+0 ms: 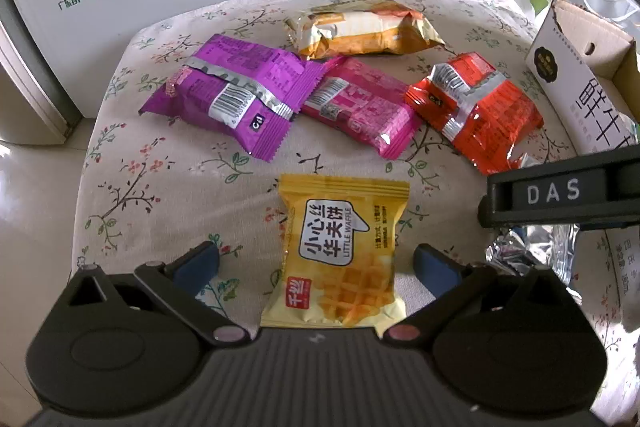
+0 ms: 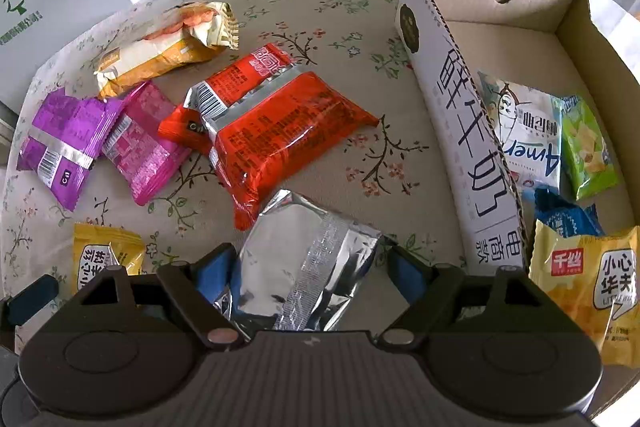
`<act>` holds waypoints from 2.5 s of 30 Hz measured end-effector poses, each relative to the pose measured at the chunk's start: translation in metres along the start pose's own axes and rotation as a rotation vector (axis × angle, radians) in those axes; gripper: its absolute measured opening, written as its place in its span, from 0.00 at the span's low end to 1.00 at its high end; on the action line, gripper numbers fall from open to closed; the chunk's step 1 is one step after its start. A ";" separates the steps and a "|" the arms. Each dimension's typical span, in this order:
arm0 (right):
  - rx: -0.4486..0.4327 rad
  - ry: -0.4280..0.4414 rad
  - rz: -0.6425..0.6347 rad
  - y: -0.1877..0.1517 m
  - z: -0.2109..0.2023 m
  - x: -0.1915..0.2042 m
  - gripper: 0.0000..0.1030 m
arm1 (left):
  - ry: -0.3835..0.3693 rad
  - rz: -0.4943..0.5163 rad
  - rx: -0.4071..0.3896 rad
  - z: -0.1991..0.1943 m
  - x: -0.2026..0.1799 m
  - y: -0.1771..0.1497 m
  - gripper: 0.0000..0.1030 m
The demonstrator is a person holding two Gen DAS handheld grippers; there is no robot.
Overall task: Organize snacks
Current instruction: 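Close the left gripper on the yellow waffle pack while the right closes on the silver pack, then carry both packs over the box while the right gripper opens to drop the silver pack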
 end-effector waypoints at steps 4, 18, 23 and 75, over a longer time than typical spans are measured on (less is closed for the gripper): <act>0.002 0.009 -0.003 0.000 -0.001 0.000 0.84 | -0.006 0.015 0.010 0.000 -0.001 0.001 0.99; -0.015 0.063 -0.009 0.001 -0.013 -0.008 0.68 | -0.047 0.062 -0.023 -0.015 -0.009 0.002 0.49; -0.035 0.093 -0.013 0.002 -0.023 -0.010 0.68 | -0.062 0.008 -0.018 -0.019 -0.002 0.003 0.46; -0.359 0.259 0.141 0.029 -0.147 -0.121 0.68 | -0.186 -0.012 -0.197 -0.091 -0.074 0.038 0.46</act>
Point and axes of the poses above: each gripper's, at about its wrist camera, not at the fingertips, and z roughly the way its jaws point, x to its left, y to its top, the point moved 6 cm from there along z, roughly the way its jaws point, and after that the axes turned 3 degrees about x, right-handed, at the moved point
